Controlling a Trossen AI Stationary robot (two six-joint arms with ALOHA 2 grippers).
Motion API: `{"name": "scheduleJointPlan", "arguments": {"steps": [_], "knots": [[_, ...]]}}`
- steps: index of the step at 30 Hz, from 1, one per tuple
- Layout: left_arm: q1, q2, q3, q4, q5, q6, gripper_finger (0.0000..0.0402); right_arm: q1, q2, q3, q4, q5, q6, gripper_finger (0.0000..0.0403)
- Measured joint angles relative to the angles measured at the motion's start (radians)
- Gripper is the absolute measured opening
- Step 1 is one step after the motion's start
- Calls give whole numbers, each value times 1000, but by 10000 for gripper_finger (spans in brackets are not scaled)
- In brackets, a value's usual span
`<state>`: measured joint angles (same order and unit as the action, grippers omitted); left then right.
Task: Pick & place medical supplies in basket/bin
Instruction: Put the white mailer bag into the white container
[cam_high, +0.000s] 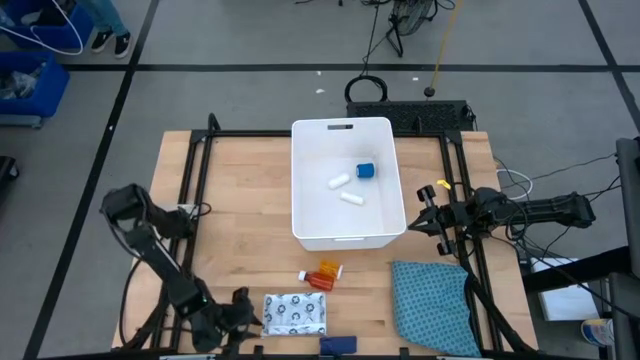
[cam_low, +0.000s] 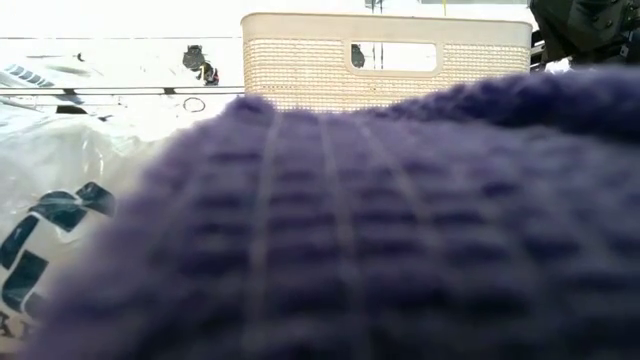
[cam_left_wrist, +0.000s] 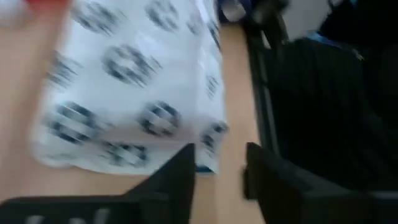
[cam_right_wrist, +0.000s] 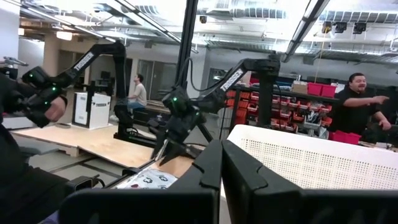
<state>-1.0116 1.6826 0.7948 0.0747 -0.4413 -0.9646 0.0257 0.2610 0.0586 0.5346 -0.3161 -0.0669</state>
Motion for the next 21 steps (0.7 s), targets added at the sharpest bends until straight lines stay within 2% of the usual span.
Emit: {"name": "scheduleJointPlan", "arguments": {"steps": [3,5,10,14,21], "knots": [[-20,32,0,62,12,-7,216,0,0,0,0,0,0,0],[-29,37,0,78,-41,-9,255,0,0,0,3,0,0,0],[-24,46,0,31,-57,-44,313,0,0,0,11,0,0,0],[-8,46,-1,-4,-56,-66,318,0,0,0,11,0,2,0],[4,46,-1,12,-11,-67,297,0,0,0,7,0,2,0]]}}
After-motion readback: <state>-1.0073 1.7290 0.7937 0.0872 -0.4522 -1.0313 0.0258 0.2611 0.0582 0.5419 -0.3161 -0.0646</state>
